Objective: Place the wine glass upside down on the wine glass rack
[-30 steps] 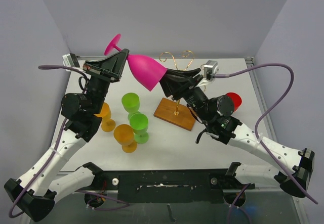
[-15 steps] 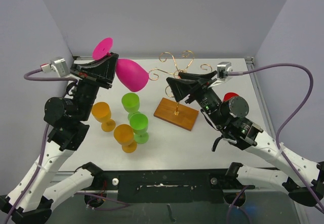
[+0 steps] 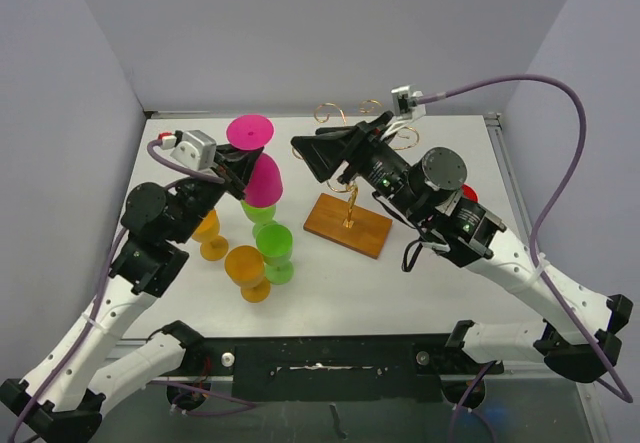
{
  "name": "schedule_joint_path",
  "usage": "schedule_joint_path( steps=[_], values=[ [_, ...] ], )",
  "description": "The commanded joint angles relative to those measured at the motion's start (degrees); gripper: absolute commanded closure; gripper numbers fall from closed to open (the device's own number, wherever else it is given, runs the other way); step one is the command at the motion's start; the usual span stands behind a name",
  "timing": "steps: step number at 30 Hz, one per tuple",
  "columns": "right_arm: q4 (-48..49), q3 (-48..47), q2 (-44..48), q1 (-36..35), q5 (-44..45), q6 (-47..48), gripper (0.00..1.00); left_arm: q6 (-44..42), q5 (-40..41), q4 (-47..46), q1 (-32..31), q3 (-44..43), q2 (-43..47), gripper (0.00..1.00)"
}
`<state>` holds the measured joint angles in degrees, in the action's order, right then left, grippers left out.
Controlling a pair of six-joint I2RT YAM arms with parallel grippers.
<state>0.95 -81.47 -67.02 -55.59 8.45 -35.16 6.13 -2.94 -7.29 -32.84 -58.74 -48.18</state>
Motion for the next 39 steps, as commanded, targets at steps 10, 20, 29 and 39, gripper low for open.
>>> schedule_joint_path(
  steps=[10, 20, 29, 39],
  values=[
    [-4.4, -3.9, -4.7, 0.4, -3.7, -9.4, 0.39, -2.4, -7.9, -12.2, 0.2, 8.5, 3.1, 1.00],
    [-4.6, -4.5, -8.6, 3.0, -7.9, -15.9, 0.53, -1.5, -9.8, -14.0, 0.2, 10.3, 3.8, 1.00],
    [-0.2, 0.8, -7.9, 5.5, -12.9, -23.7, 0.72, -0.9, -10.7, -13.0, 0.2, 11.2, 3.7, 1.00],
    [1.4, 1.6, -8.7, 5.9, -15.5, -27.6, 0.96, 1.2, -11.2, -12.0, 0.2, 12.5, 4.0, 1.00]
  ],
)
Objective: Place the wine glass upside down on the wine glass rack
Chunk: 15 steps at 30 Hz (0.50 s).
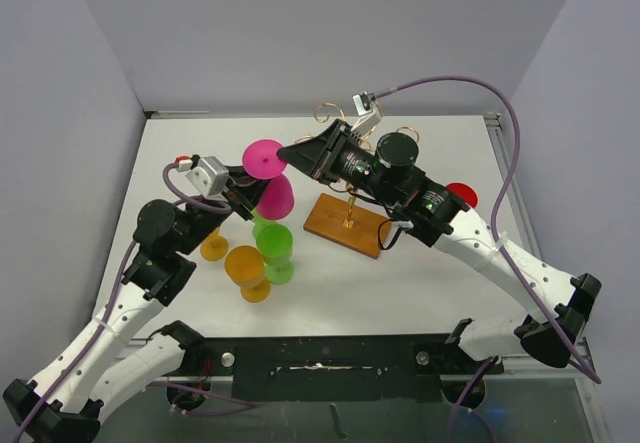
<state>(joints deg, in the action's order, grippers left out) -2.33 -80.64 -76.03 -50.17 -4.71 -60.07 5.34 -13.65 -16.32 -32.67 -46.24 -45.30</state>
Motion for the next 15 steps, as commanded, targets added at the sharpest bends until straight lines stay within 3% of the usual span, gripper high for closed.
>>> schedule_joint_path(
  steps=[1, 10, 15],
  values=[
    [5.6, 1.5, 0.7, 1.1, -2.6, -3.3, 1.00, 3.0, 0.3, -3.0, 0.0, 0.2, 1.2, 1.00],
    [7.1, 4.7, 2.1, 2.4, -1.4, -9.0, 1.00, 6.7, 4.5, 2.2, 0.0, 2.1, 4.4, 0.59],
    [4.7, 5.1, 2.5, 2.4, 0.8, -10.4, 1.00, 7.3, 7.6, 6.2, 0.0, 4.1, 8.3, 0.52]
  ],
)
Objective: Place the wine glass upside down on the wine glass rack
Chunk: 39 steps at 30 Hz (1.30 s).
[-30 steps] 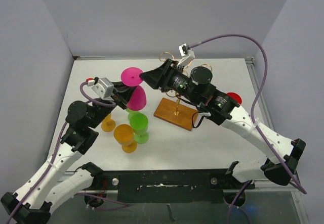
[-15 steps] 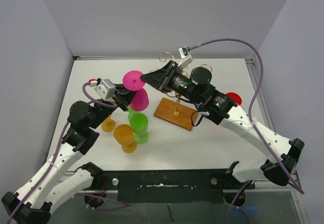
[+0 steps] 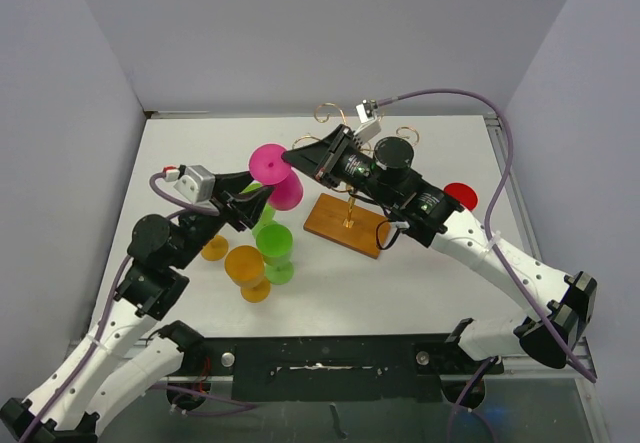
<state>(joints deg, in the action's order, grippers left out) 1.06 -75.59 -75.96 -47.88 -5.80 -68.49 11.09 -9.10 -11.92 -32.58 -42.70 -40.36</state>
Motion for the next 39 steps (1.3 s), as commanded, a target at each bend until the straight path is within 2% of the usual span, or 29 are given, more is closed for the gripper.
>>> schedule_joint_path(
  steps=[1, 16, 26, 31, 39],
  values=[
    [1.0, -0.1, 2.6, 0.1, 2.1, -2.1, 1.00, 1.6, 3.7, 2.5, -0.1, 0.8, 4.1, 0.52],
    [-7.9, 0.0, 4.1, 1.1, 11.0, -2.6, 1.00, 1.0, 18.7, 10.6, -0.1, 3.3, 15.1, 0.50],
    [-12.1, -1.3, 4.6, 2.4, 17.4, -1.3, 1.00, 2.2, 16.2, 11.1, 0.1, 7.9, 20.9, 0.49],
    [-14.4, -4.9, 2.9, 2.8, 19.1, -0.2, 1.00, 3.1, 15.5, 10.8, 0.5, 7.6, 20.3, 0.48],
    [-15.0, -4.9, 4.5, 3.2, 24.3, 1.3, 1.00, 4.7, 11.1, 10.4, 4.7, 8.3, 19.3, 0.48]
  ],
)
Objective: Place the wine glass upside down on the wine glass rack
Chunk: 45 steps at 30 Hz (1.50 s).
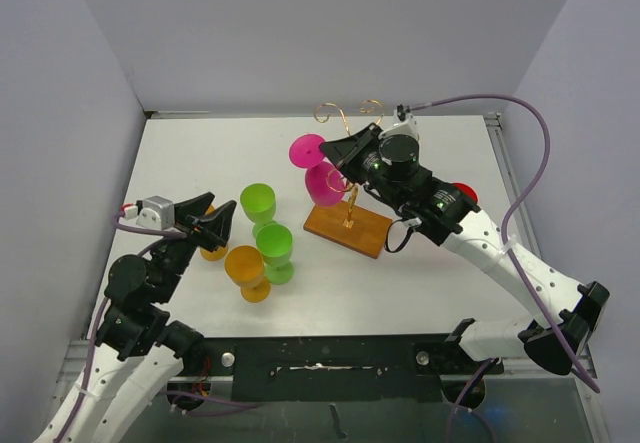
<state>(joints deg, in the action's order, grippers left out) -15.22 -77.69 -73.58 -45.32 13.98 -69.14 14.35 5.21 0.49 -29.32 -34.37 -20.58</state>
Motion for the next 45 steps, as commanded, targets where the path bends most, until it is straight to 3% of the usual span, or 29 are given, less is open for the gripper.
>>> schedule_joint_path(
  steps=[1, 16, 33, 45],
  values=[
    [1.3, -3.2, 1.8, 0.7, 4.5, 2.3, 1.00, 1.8, -3.6, -2.1, 1.5, 0.0, -0.7, 0.48],
    [5.3, -4.1, -1.4, 4.1, 2.4, 4.6, 1.00, 9.8, -2.8, -2.5, 1.5, 0.1, -4.4, 0.48],
    [6.7, -10.1, -9.4, 4.6, -7.7, 6.8, 1.00, 9.2, -3.9, -1.9, 1.5, -1.7, -4.6, 0.48],
    [-0.5, -14.8, -11.0, 4.4, -17.5, 12.6, 1.00, 4.0, -3.5, 1.6, 1.5, -5.2, -4.0, 0.48]
  ],
)
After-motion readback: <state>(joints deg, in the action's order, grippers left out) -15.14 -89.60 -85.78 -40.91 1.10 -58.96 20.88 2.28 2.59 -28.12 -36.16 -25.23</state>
